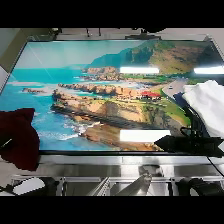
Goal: Fold the shirts.
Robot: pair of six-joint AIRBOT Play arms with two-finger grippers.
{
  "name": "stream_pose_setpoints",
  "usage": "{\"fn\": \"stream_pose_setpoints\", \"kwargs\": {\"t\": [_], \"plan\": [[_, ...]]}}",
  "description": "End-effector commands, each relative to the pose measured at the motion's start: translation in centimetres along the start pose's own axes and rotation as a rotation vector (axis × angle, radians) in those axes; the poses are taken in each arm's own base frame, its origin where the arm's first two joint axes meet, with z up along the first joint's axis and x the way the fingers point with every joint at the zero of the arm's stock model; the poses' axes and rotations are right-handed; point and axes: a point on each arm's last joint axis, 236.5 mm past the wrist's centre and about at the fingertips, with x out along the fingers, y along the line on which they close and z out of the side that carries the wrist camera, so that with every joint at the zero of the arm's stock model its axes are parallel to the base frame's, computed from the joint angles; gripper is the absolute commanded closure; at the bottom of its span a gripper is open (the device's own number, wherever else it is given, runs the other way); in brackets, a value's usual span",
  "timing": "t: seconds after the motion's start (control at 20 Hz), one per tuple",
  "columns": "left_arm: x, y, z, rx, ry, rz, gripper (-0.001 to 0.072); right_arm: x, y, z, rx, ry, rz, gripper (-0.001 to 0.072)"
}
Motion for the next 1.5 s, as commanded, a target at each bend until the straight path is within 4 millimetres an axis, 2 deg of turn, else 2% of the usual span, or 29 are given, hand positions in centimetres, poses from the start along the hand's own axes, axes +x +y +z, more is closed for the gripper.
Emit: {"fn": "stream_pose_setpoints", "kwargs": {"t": [0.0,0.05,0.15,0.25,0.35,0.4,0.45,0.55,0.65,0.75,0.9,1.0,1.05,1.15,1.2,1.3,1.4,1.45], "plan": [[-1.4,-3.7,2.4,-0.042,-0.059,-0.162,0.0691,0.0,0.0,0.0,0.0,0.001,0.0,0.0696],[-2.8,-5.7,2.8,-0.022,-0.069,-0.247,0.0691,0.0,0.0,0.0,-0.001,0.001,0.0,0.0695],[-7.4,-11.5,3.7,0.046,-0.137,-0.461,0.0692,0.0,0.0,0.0,-0.001,0.001,0.0,0.0696],[-13.8,-18.4,3.1,0.162,-0.214,-0.686,0.0692,0.0,0.0,0.0,0.0,0.001,0.0,0.0695],[-20.8,-25.7,-0.2,0.295,-0.253,-0.91,0.0692,0.0,0.0,0.0,-0.001,0.001,0.0,0.0696],[-23.5,-28.8,-2.5,0.361,-0.261,-0.995,0.0691,0.0,0.0,0.0,-0.001,0.001,0.0,0.0695],[-25.8,-31.5,-5.0,0.432,-0.262,-1.065,0.0691,0.0,0.0,0.0,-0.001,0.001,0.0,0.0695],[-28.0,-35.9,-10.2,0.581,-0.26,-1.124,0.069,0.0,0.0,0.0,0.0,0.001,0.0,0.0696],[-28.7,-39.3,-15.8,0.718,-0.207,-1.168,0.069,0.0,0.0,0.0,0.0,0.001,0.0,0.0696],[-27.7,-41.8,-20.1,0.806,-0.131,-1.181,0.069,0.0,0.0,0.0,0.0,0.001,0.0,0.0695],[-23.7,-45.4,-26.1,0.898,0.012,-1.152,0.069,0.0,0.0,0.0,-0.001,0.001,0.0,0.0696],[-20.7,-47.5,-28.5,0.913,0.059,-1.117,0.069,0.0,0.0,0.0,0.0,0.001,0.0,0.0696],[-19.4,-48.1,-29.5,0.914,0.087,-1.102,0.0564,0.0,0.0,0.0,-0.001,0.001,0.0,0.0696],[-18.1,-48.4,-30.3,0.93,0.137,-1.08,0.0128,0.0,0.0,0.0,-0.001,0.001,0.0,0.0696],[-18.4,-48.1,-30.2,0.935,0.171,-1.081,-0.0012,0.0,0.0,0.0,0.0,0.001,0.0,0.0695],[-20.5,-46.8,-28.8,0.959,0.218,-1.102,-0.001,0.0,0.0,0.0,-0.001,0.001,0.0,0.0696],[-22.1,-44.3,-25.6,0.932,0.24,-1.085,-0.0008,0.0,0.0,0.0,-0.001,0.0,0.0,0.0695],[-22.1,-42.4,-23.7,0.903,0.247,-1.035,-0.0008,0.0,0.0,0.0,0.0,0.001,0.0,0.0695]]}}
